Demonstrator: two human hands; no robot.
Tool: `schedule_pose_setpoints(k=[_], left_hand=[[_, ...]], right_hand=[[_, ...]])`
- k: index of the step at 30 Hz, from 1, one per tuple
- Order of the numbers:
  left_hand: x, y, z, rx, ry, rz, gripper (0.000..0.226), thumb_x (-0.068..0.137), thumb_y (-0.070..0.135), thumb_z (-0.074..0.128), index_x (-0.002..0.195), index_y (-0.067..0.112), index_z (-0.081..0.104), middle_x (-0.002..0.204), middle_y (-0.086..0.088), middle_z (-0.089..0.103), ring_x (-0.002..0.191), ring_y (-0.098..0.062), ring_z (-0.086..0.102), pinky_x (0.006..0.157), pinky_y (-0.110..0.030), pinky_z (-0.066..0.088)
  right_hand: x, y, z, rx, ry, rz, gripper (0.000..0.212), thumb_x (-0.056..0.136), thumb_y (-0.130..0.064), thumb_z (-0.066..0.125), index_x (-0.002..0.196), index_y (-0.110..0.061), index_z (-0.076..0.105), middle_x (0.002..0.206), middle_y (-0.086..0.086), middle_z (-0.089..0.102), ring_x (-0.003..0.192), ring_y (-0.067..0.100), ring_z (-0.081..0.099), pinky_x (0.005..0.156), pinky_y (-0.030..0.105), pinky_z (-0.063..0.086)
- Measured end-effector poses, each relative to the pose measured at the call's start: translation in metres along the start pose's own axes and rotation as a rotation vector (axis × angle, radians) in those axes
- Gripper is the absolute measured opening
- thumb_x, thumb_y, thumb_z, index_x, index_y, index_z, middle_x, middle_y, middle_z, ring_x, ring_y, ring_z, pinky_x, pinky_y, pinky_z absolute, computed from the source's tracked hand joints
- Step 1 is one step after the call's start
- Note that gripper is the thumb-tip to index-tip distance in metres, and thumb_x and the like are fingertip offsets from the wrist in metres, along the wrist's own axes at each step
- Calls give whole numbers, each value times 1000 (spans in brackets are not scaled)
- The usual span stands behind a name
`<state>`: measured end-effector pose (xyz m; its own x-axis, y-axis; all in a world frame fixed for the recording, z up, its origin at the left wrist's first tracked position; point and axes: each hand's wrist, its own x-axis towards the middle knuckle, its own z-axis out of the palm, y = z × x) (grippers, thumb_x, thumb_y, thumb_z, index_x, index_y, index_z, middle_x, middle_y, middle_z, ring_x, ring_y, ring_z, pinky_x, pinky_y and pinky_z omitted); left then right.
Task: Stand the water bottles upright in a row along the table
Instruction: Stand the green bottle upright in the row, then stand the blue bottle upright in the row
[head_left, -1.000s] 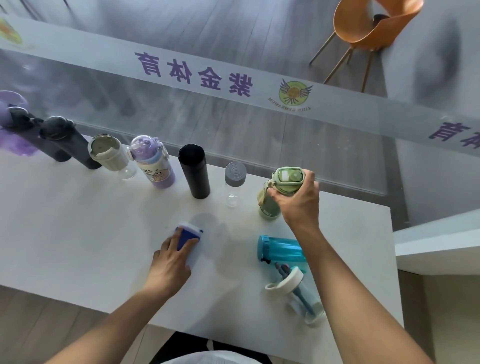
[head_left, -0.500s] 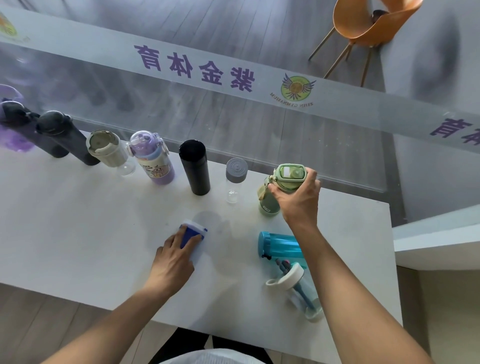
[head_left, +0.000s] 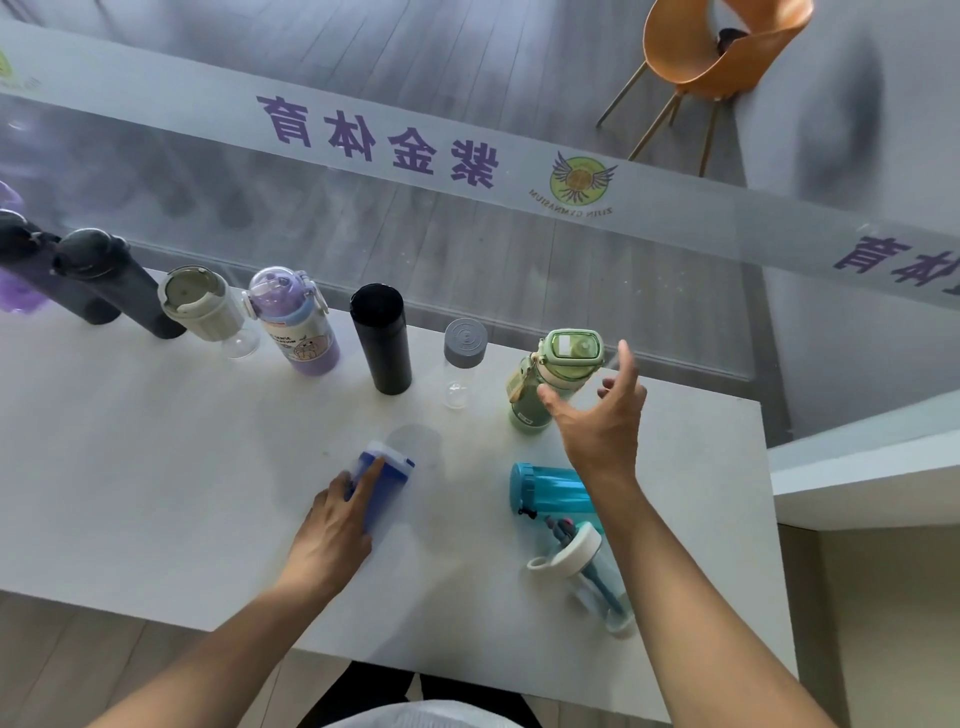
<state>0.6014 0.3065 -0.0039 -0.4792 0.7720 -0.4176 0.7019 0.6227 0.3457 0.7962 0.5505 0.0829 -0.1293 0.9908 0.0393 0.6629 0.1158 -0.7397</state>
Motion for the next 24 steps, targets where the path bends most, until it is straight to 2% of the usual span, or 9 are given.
schedule_pose_setpoints(k=[2, 4, 7, 9, 13, 16, 20, 22, 24], left_hand=[[3, -4, 0, -12, -3, -30, 98, 83, 16, 58, 154, 32, -7, 133, -10, 42, 105, -30, 47, 84, -36, 44], [7, -6, -3, -3, -8, -61, 102, 83, 23, 60, 153, 30, -13, 129, -11, 46, 102, -30, 50, 84, -37, 46], [9, -7, -8, -40, -29, -90, 103, 83, 30, 63, 152, 28, -14, 123, -11, 50, 96, -27, 51, 77, -36, 47], [11, -7, -11, -74, -34, -82, 100, 84, 28, 64, 154, 24, -7, 126, -12, 50, 100, -27, 52, 80, -37, 48], [10, -3, -11, -172, 16, 60, 96, 82, 23, 69, 155, 19, 6, 138, -10, 46, 114, -29, 51, 91, -40, 48], [5, 6, -9, -228, 31, 214, 94, 78, 22, 74, 153, 16, 17, 140, -7, 45, 119, -27, 50, 96, -38, 46], [-2, 25, -4, -275, 67, 376, 85, 72, 19, 79, 144, 19, 33, 135, -3, 49, 113, -25, 54, 90, -33, 47], [-6, 37, 1, -283, 72, 449, 83, 73, 21, 79, 143, 23, 34, 135, 0, 49, 111, -21, 55, 91, -34, 49], [-10, 50, 4, -288, 72, 506, 83, 74, 21, 79, 143, 25, 33, 137, 3, 48, 114, -19, 54, 94, -34, 50]], right_hand=[[-18, 2, -8, 2, 135, -57, 77, 85, -44, 73, 148, -25, 32, 123, 3, 51, 105, 17, 55, 89, 44, 57], [-37, 5, -14, 9, 196, -112, 62, 91, -35, 67, 144, -24, 37, 116, -5, 50, 97, 14, 54, 85, 44, 57], [-64, 7, -16, -6, 137, -98, 56, 93, -28, 65, 142, -26, 39, 111, -7, 48, 92, 12, 53, 85, 41, 57], [-80, 5, -12, -20, 67, -67, 53, 93, -26, 66, 140, -24, 42, 110, -5, 50, 92, 12, 55, 86, 40, 58], [-106, -1, 0, 24, -31, -18, 57, 88, -26, 74, 137, -27, 44, 107, -5, 55, 92, 14, 59, 86, 32, 58], [-120, -3, 10, 28, -145, -18, 61, 84, -36, 78, 135, -32, 44, 104, -5, 56, 94, 13, 59, 83, 24, 55], [-130, -1, 18, -24, -420, 74, 88, 73, -65, 77, 145, -40, 33, 125, -10, 47, 113, 10, 52, 98, 29, 51], [-133, 3, 16, 20, -458, 115, 95, 67, -68, 78, 146, -39, 33, 132, -11, 47, 118, 9, 51, 103, 30, 49], [-133, 7, 11, 101, -422, 126, 89, 66, -65, 81, 140, -36, 41, 132, -11, 53, 117, 12, 56, 103, 30, 51]])
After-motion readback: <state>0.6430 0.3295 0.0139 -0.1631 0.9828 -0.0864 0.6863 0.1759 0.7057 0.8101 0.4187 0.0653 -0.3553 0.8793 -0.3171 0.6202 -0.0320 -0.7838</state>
